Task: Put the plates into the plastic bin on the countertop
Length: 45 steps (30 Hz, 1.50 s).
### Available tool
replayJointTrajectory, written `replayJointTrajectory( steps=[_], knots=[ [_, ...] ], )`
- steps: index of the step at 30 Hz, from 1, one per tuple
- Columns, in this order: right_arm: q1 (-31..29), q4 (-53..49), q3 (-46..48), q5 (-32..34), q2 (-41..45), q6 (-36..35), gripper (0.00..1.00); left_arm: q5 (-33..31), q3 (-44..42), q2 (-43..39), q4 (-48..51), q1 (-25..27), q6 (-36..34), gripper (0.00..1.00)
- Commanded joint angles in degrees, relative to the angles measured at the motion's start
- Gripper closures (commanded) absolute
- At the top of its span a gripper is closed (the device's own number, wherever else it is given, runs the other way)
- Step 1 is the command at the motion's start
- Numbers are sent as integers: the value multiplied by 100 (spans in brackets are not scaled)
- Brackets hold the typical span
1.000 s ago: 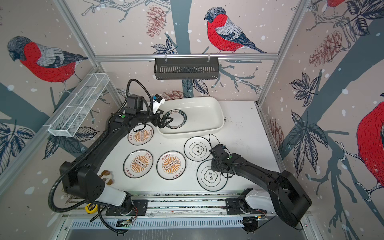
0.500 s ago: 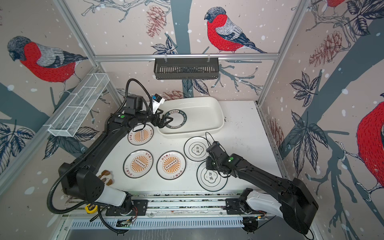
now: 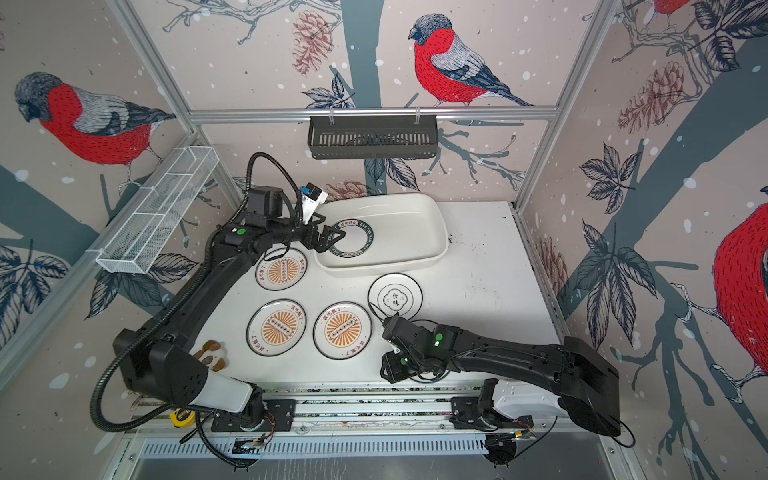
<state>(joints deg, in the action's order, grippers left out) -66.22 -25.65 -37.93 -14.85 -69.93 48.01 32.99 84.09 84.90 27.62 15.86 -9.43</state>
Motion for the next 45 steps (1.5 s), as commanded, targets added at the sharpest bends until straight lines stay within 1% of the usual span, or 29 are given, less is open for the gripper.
replayJointTrajectory(
  steps=[1, 6, 8, 15, 20, 24, 29, 35, 40, 41, 43, 45],
  knots=[
    [-5, 272, 3, -308, -159, 16, 57, 111, 33, -48, 7, -1, -28, 3],
    [54, 216, 64, -303, -472, -20, 57, 99, -24, -79, -11, 1, -15, 3],
    [74, 294, 134, -380, -496, -11, 57, 88, -32, -79, -14, -4, -26, 3],
    [255, 231, 251, -297, -599, -37, 57, 101, -20, -70, -6, 3, -24, 3],
    [432, 68, 310, -102, -588, -64, 57, 104, -29, -53, -18, -1, -24, 3],
    [632, -176, 304, 175, -567, -120, 57, 117, -24, -35, -19, 0, -15, 3],
    [1076, -405, 330, 450, -456, -242, 57, 117, -6, -18, -18, 4, -13, 3],
    [1748, -634, 348, 809, -343, -485, 57, 119, 7, 16, -7, 1, -6, 3],
    [2503, -610, 355, 1036, -405, -794, 57, 122, 15, 79, -8, -1, -3, 3],
    [2616, -522, 349, 986, -409, -852, 57, 124, 8, 94, -8, 3, -6, 3],
    [2817, -554, 223, 1252, -476, -825, 57, 123, 10, 121, -11, -3, -11, 3],
    [2937, -580, 81, 1358, -561, -811, 57, 126, 20, 149, -6, 0, -15, 3]
  ],
)
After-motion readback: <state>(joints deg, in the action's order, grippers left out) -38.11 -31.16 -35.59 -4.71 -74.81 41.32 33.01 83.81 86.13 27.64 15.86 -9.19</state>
